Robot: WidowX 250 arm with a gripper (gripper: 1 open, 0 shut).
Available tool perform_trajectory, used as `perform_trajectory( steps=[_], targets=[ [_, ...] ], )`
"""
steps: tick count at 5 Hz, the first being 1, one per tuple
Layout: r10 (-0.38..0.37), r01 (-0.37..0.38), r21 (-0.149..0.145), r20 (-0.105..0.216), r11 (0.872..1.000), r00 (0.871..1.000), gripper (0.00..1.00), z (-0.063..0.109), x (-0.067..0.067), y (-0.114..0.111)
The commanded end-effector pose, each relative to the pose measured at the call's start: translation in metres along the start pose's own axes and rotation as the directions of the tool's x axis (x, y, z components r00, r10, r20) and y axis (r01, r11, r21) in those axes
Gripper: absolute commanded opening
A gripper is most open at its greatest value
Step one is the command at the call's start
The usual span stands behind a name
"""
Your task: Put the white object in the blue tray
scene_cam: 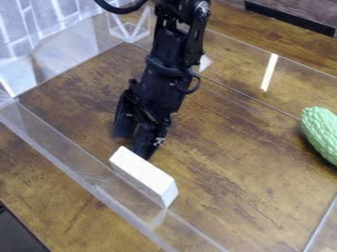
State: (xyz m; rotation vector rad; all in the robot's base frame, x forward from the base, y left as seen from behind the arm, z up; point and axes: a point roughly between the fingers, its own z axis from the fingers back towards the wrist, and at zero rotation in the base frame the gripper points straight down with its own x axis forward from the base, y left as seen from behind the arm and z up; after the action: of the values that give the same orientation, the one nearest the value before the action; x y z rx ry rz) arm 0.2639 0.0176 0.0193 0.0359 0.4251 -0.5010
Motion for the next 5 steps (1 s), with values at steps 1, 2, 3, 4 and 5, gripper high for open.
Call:
perform_trajectory(
  steps=[1,2,3,4,5],
  targets=[
    [0.016,-0.016,-0.012,-0.003,1.0,1.0,1.0,-0.0005,-0.0124,-0.0013],
    [0.018,-0.018,-0.015,0.0,1.0,1.0,1.0,-0.0019,-0.0141,-0.0018],
    [0.019,-0.019,-0.016,0.002,1.0,1.0,0.0,-0.0033,-0.0156,-0.002],
    [0.017,-0.017,-0.015,0.005,1.0,1.0,0.0,-0.0045,-0.0177,-0.0024],
    [0.012,-0.012,-0.017,0.01,1.0,1.0,0.0,0.0043,-0.0091,0.001]
  ],
)
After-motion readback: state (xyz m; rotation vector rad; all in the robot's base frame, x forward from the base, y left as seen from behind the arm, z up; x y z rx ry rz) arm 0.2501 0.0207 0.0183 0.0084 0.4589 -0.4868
